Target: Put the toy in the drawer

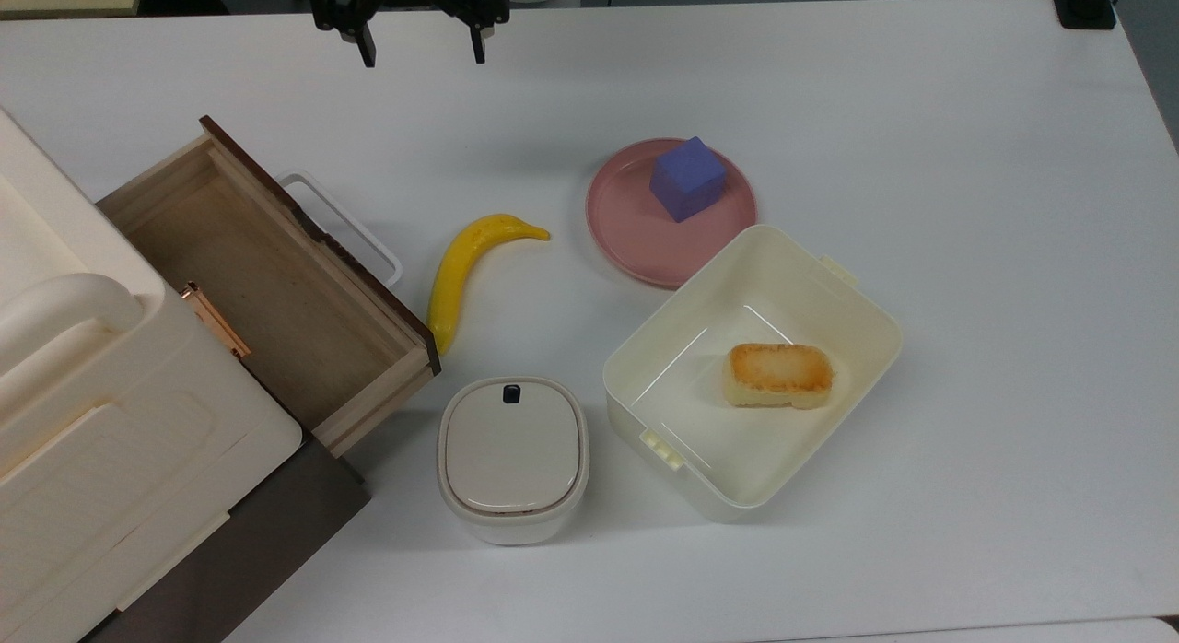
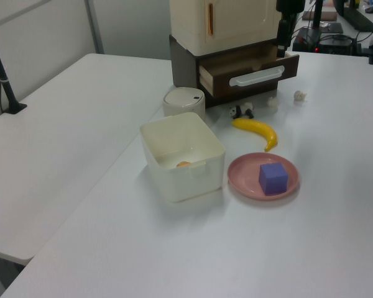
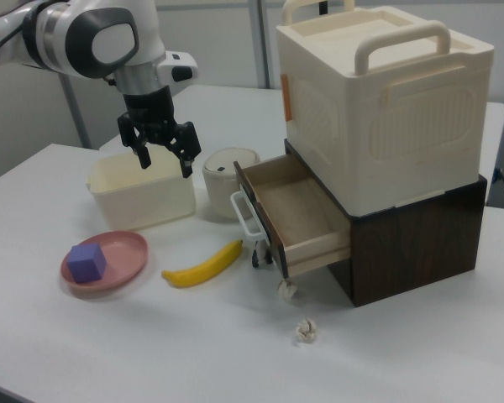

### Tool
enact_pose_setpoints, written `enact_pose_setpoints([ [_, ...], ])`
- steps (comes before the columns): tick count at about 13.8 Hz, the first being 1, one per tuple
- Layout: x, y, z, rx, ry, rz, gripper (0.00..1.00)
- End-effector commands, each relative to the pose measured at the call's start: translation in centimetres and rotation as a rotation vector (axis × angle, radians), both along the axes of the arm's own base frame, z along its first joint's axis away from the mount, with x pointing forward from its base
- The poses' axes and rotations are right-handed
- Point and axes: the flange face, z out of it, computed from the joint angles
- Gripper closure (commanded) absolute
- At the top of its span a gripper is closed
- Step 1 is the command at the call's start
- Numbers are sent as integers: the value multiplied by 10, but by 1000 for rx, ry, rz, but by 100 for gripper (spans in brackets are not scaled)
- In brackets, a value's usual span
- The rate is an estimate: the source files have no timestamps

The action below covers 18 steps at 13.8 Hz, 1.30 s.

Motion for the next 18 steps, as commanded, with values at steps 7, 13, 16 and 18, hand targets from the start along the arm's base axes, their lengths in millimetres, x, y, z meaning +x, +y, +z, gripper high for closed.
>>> enact_pose_setpoints([
  [7,-3,6,4,11,11,-11,0],
  [13,-3,4,0,6,22,33,0],
  [16,-3,7,-2,6,21,33,0],
  [18,-4,8,-9,7,30,35,0],
])
